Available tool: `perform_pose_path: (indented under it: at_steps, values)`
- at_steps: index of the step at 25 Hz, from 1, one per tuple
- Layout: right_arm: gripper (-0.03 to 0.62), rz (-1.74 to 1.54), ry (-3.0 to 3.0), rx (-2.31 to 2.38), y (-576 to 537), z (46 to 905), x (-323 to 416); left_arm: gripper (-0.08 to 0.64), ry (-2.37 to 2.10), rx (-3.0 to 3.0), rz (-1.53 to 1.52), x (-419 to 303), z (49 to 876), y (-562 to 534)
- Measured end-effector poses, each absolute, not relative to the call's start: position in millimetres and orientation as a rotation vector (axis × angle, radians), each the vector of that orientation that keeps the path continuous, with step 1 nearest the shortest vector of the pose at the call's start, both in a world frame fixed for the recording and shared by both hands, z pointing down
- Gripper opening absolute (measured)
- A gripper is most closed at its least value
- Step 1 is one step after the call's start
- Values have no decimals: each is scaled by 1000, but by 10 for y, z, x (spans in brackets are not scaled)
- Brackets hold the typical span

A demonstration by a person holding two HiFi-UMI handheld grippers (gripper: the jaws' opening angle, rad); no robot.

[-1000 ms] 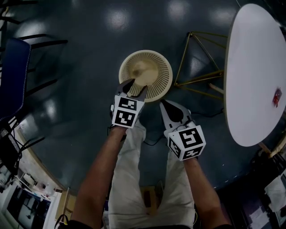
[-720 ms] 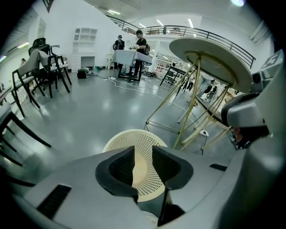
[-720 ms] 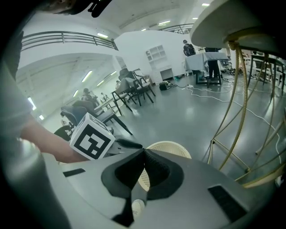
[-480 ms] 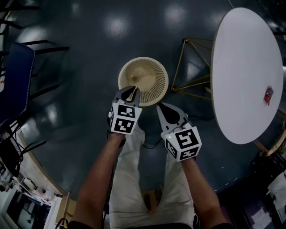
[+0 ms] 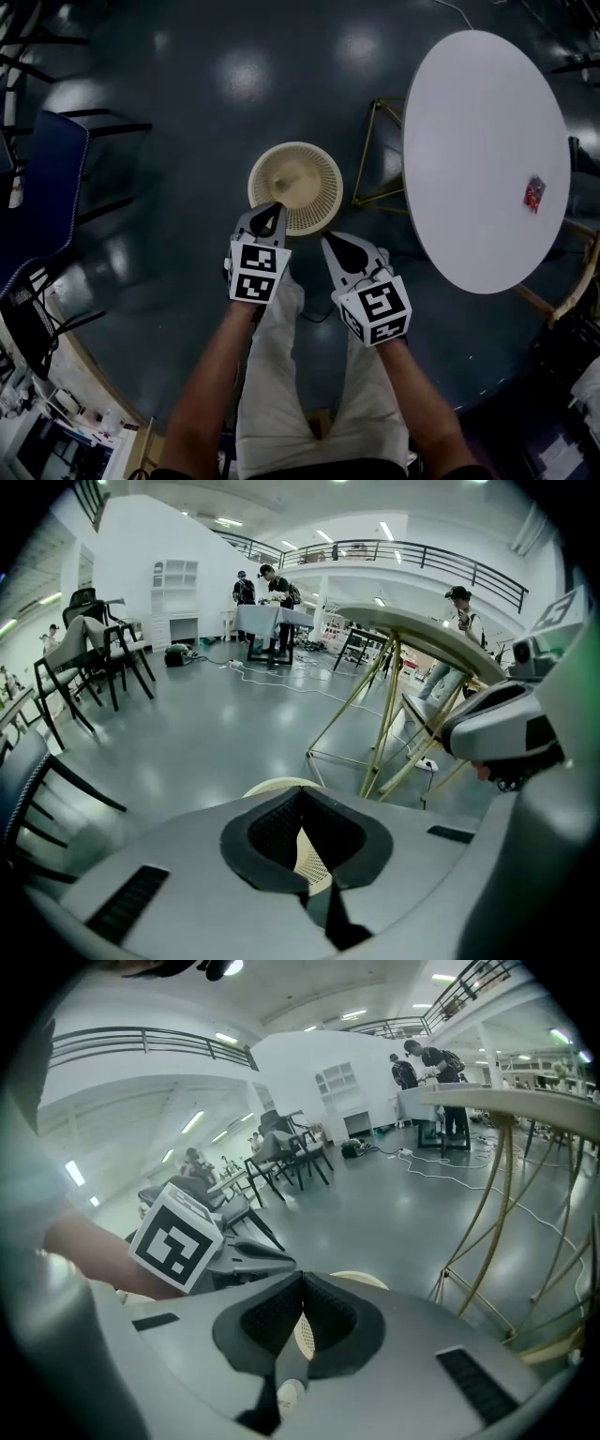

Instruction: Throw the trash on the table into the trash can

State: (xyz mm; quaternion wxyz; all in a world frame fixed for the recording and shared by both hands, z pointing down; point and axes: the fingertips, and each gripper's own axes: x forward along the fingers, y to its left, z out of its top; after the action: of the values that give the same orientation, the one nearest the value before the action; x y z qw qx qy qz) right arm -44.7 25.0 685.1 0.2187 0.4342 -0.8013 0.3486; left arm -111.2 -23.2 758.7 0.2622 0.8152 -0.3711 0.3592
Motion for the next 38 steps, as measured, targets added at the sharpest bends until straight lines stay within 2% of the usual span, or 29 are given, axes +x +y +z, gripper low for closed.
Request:
perform_pose_path:
  at_steps: [13,32,38]
  values:
    - [18,932,-2248,1193,366,6058,-291,15,-1002,2299,913,-843,6545,-127]
    - [18,910,-2250,1290,606,4773,518,15,-999,2331,898,-225,4999,112]
    - [18,877,-2278,1235,766,4355,559,15,-994,2348,887,-103,4537,309]
